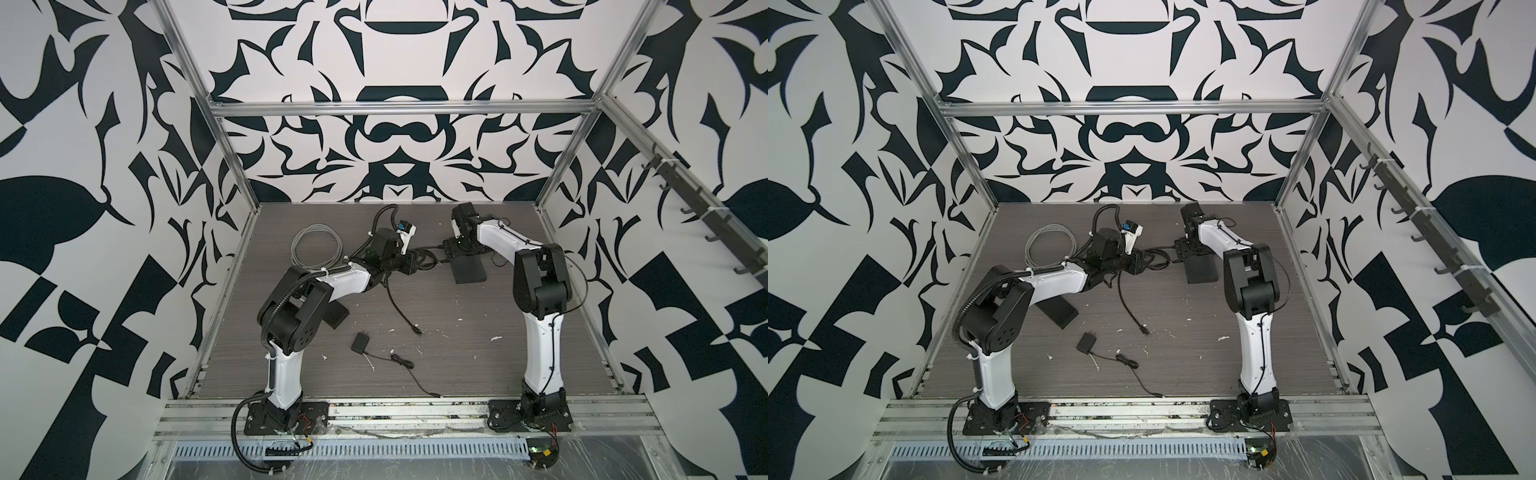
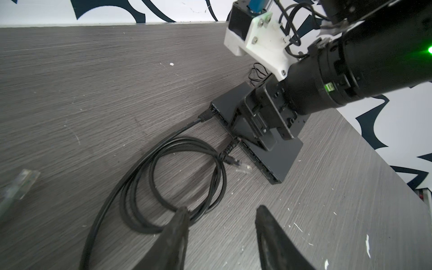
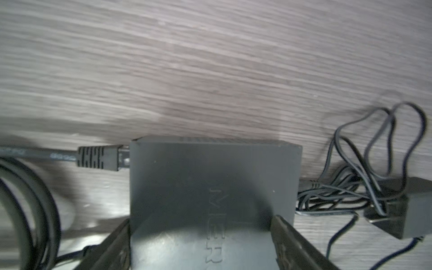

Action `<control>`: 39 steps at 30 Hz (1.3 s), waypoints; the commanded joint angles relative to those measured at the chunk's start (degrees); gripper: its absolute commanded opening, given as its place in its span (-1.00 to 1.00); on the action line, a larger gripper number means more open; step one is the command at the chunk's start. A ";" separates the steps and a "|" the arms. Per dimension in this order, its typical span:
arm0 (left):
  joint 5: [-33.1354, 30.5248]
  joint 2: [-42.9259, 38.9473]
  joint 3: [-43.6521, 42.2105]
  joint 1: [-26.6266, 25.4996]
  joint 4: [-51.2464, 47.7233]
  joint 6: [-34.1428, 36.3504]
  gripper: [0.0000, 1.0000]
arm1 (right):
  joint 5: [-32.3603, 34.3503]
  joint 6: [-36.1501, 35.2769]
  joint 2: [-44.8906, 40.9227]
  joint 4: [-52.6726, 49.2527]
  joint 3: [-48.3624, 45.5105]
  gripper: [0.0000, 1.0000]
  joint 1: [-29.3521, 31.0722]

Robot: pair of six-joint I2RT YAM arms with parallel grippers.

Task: Insert the plug into the switch port

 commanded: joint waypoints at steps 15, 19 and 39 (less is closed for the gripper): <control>-15.02 -1.36 3.20 0.91 -13.90 -5.04 -0.01 | -4.45 1.53 -7.49 -1.65 1.42 0.77 -1.78; -14.78 1.25 4.16 0.32 -17.68 -10.51 -0.07 | -7.45 3.01 -11.49 -0.84 -1.53 0.74 -0.24; -27.91 12.48 9.07 -2.12 -18.57 -15.34 -0.51 | -17.24 7.25 -20.30 4.21 -14.37 0.47 4.23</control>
